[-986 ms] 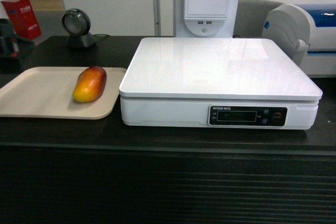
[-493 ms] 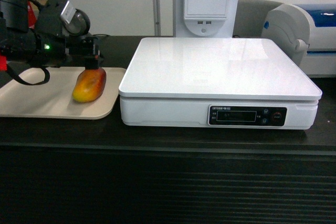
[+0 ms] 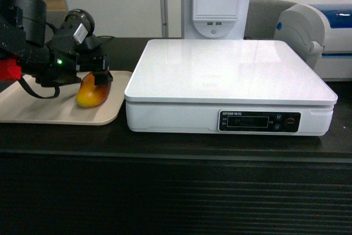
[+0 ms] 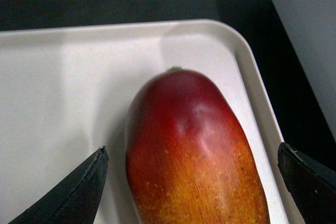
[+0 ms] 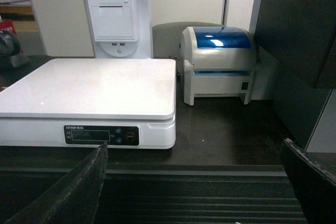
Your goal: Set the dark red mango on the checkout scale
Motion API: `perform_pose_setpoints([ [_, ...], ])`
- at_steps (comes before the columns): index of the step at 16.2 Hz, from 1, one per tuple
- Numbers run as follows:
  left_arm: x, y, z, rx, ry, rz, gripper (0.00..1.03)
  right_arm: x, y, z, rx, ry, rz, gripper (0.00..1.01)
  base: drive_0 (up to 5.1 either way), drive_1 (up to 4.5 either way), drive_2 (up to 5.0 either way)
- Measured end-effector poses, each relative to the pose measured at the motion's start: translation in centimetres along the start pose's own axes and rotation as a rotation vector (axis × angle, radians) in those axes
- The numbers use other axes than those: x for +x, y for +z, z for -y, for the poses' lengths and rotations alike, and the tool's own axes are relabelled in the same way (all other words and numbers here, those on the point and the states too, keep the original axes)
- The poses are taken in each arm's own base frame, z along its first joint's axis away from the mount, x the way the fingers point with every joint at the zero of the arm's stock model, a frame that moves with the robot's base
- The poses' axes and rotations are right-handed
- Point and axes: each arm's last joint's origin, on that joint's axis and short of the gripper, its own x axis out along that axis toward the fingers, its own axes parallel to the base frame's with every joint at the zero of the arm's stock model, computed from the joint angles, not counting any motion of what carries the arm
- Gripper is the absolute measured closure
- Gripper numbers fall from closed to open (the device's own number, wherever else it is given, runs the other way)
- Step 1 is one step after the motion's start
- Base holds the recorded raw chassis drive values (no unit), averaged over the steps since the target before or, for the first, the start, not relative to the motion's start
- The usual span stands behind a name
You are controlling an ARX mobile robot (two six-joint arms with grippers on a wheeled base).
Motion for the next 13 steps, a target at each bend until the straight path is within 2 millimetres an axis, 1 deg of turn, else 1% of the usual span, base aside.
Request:
perform_pose_setpoints([
  [2,0.6,-0.6,0.0,0.005,-0.002,-0.055,0.05,0.0,0.0,0.0,0.000,0.000,0.000,0.03,0.0,0.00,0.0],
  [4,1.3,-0.7,-0.2,0.019,0.006,-0.088,0.05,0.0,0.0,0.0,0.000,0.000,0.000,0.03,0.0,0.00,0.0],
  [8,1.4,-0.8,-0.3,0.056,0.018,-0.113,0.05,0.0,0.0,0.0,0.000,0.000,0.000,0.03,0.0,0.00,0.0],
  [10,1.4,-0.7,-0.3,0.061,0.018,-0.110,0.11,0.0,0.0,0.0,0.000,0.000,0.000,0.03,0.0,0.00,0.0],
  [11,1.4,-0.7,-0.3,0.064,0.017,-0.112,0.17,0.0,0.0,0.0,0.000,0.000,0.000,0.03,0.0,0.00,0.0],
  [12,1.4,-0.7,-0.3,0.066,0.017,-0.113,0.19,0.0,0.0,0.0,0.000,0.000,0.000,0.03,0.0,0.00,0.0],
  [13,1.4,-0.7,-0.3,0.071,0.014,-0.114,0.24,0.0,0.0,0.0,0.000,0.000,0.000,0.03,0.0,0.00,0.0],
])
